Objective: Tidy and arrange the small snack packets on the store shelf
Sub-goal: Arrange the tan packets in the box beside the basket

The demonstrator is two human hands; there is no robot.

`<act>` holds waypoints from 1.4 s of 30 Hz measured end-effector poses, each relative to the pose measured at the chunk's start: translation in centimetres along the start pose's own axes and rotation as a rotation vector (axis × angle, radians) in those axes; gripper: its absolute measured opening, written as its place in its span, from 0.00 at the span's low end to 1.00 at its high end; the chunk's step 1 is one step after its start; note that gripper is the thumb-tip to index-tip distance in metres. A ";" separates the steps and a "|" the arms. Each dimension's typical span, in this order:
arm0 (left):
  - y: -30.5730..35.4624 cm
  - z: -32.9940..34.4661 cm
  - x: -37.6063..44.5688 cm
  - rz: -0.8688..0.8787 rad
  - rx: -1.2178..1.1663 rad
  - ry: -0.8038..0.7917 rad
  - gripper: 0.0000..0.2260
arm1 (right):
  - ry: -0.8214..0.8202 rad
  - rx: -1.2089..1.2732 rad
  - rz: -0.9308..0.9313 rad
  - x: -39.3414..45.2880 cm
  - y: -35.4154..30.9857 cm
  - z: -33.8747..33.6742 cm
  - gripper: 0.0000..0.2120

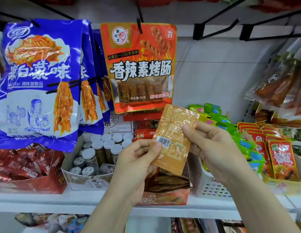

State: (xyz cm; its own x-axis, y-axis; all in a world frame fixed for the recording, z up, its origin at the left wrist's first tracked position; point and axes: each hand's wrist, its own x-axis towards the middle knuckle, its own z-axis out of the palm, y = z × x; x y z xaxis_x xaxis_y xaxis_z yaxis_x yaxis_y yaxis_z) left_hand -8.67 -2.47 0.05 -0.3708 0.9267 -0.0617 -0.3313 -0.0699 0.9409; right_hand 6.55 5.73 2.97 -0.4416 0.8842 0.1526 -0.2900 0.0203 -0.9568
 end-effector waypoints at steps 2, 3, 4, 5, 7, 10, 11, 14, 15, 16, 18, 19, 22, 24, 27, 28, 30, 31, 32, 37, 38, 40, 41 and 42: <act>0.0 0.0 0.0 0.006 0.004 -0.009 0.12 | 0.019 0.012 0.001 0.1 0.2 -0.1 0.14; 0.1 0.0 0.0 0.001 -0.015 -0.028 0.13 | 0.020 0.031 0.004 0.2 0.2 -0.2 0.15; 0.2 0.0 -0.1 -0.012 -0.062 -0.085 0.15 | 0.014 0.058 0.008 0.2 0.0 -0.3 0.15; 0.5 0.0 -0.2 -0.039 -0.144 -0.164 0.19 | -0.007 0.094 0.008 0.3 -0.1 -0.4 0.16; 0.9 0.0 -0.4 -0.169 -0.350 -0.302 0.31 | -0.103 0.193 -0.002 0.2 -0.3 -0.4 0.13; 0.8 0.4 -0.9 -0.344 -0.385 -0.449 0.31 | -0.260 0.292 -0.039 0.1 -0.2 -0.2 0.11; 0.7 0.5 -1.1 -0.362 -0.378 -0.484 0.26 | -0.292 0.275 -0.046 0.0 -0.3 0.0 0.11; 0.2 0.8 -1.0 -0.369 -0.421 -0.406 0.15 | -0.261 0.100 -0.057 -0.2 -0.4 0.1 0.14; 0.2 0.8 -0.8 -0.326 -0.376 -0.319 0.13 | -0.218 0.048 -0.052 -0.1 -0.5 -0.2 0.14; 0.1 0.7 -0.5 -0.256 -0.288 -0.227 0.14 | -0.178 0.040 -0.031 0.0 -0.7 -0.6 0.14; 0.0 0.4 -0.2 -0.079 -0.052 -0.058 0.16 | -0.119 0.087 0.027 0.0 -1.4 -1.2 0.21; 0.1 0.3 -0.2 -0.004 0.038 0.006 0.15 | -0.114 0.052 0.033 -0.1 -1.7 -1.4 0.24; -0.2 0.2 -0.2 0.162 0.161 0.062 0.10 | -0.098 -0.374 -0.116 -0.5 -2.0 -1.4 0.10; -0.5 0.0 0.0 0.235 0.249 0.044 0.11 | 0.010 -0.612 -0.293 -0.6 -2.3 -1.4 0.11; -0.9 -1.2 0.4 0.300 0.461 0.024 0.15 | 0.256 -0.807 -0.491 -0.7 -3.1 -2.4 0.14; -1.1 -1.6 0.4 0.311 0.557 -0.033 0.16 | 0.296 -0.870 -0.516 -0.7 -3.3 -2.6 0.14; -1.7 -2.0 0.2 0.318 0.840 -0.208 0.19 | 0.321 -0.966 -0.522 -0.7 -2.8 -2.6 0.11; -2.0 -2.0 0.0 0.306 0.965 -0.286 0.23 | 0.320 -1.021 -0.531 -0.8 -2.3 -2.2 0.08; -2.4 -2.0 -0.2 0.294 1.041 -0.344 0.26 | 0.316 -1.078 -0.546 -0.8 -1.6 -1.7 0.07; -3.4 -2.2 -0.9 0.343 1.072 -0.398 0.22 | 0.184 -1.281 -0.522 -2.3 1.6 0.7 0.06; -3.4 -2.4 -0.9 0.345 1.081 -0.399 0.22 | 0.177 -1.332 -0.495 -2.6 1.7 0.7 0.05; -3.5 -3.1 -0.8 0.333 1.108 -0.416 0.23 | 0.198 -1.394 -0.463 -3.2 1.3 0.4 0.04; -3.6 -3.3 -0.8 0.328 1.119 -0.425 0.23 | 0.210 -1.417 -0.450 -3.4 1.1 0.3 0.04; -3.7 -3.5 -0.8 0.330 1.123 -0.428 0.22 | 0.210 -1.460 -0.421 -3.6 0.9 0.1 0.04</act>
State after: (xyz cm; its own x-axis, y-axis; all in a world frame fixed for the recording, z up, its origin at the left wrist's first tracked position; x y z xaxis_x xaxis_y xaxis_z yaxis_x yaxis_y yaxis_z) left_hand -10.16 -4.18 -4.57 0.0872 0.9853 0.1466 0.7265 -0.1636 0.6674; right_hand 7.76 2.48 1.56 -0.3833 0.7426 0.5492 0.7568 0.5934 -0.2741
